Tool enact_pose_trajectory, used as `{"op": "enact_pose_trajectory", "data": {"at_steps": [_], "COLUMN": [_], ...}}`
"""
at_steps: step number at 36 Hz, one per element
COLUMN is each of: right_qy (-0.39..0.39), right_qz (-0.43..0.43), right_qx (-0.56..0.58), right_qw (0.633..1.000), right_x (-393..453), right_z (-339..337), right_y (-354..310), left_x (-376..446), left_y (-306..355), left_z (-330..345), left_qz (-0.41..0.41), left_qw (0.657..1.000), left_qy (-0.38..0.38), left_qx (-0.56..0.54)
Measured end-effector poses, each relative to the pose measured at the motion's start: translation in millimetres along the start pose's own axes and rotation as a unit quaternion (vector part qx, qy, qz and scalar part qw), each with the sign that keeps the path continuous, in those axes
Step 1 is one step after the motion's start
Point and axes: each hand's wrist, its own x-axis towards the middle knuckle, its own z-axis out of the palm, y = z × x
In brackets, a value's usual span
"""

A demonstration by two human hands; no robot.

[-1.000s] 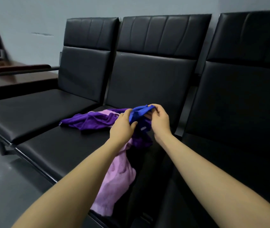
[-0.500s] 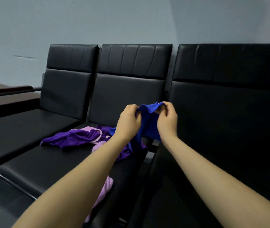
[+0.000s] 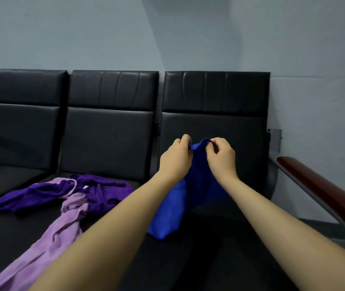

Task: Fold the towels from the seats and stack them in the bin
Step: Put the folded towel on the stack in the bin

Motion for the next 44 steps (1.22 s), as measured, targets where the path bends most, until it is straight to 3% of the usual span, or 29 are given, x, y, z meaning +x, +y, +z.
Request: {"op": "enact_pose_trajectory", "data": {"at_steps": [11,17,20,28,35,40,44], "right_qy": [-0.030,-0.034,-0.049,-0.114,-0.155,-0.109,-0.125], "right_qz": [0.062,0.034,0.022,0.021,0.059,0.104,0.144], "right_qx": [0.039,0.009,0.002,0.026,-0.046,-0.115,-0.232], "right_qw": [0.997,0.999,0.999,0.993,0.985,0.982,0.954], "right_x": [4.1,-5.4,-5.8,-10.8,-12.3,-16.3,-20.6], "right_z": [-47.7,-43.9,-41.0,-43.2,-55.2,-65.6,-75.5], "right_y": [27.4,31.7,29.5,26.3,43.0,59.7,69.2], "left_x": [2.8,-1.6,-2.3,-7.0,-6.7,-5.4,-10.3], "left_y": [24.7,28.7,27.7,23.4,14.8,-1.5,-15.6], "left_z": [15.1,8.3,8.2,22.3,17.7,14.6,12.1], "left_qz": [0.067,0.128,0.122,0.166,0.057,0.000,-0.016], "left_qw": [0.989,0.937,0.924,0.962,0.988,0.985,0.976], "left_qy": [0.047,0.005,0.005,0.041,0.077,0.053,0.025], "left_qx": [0.122,0.326,0.362,0.214,0.123,0.167,0.214]}}
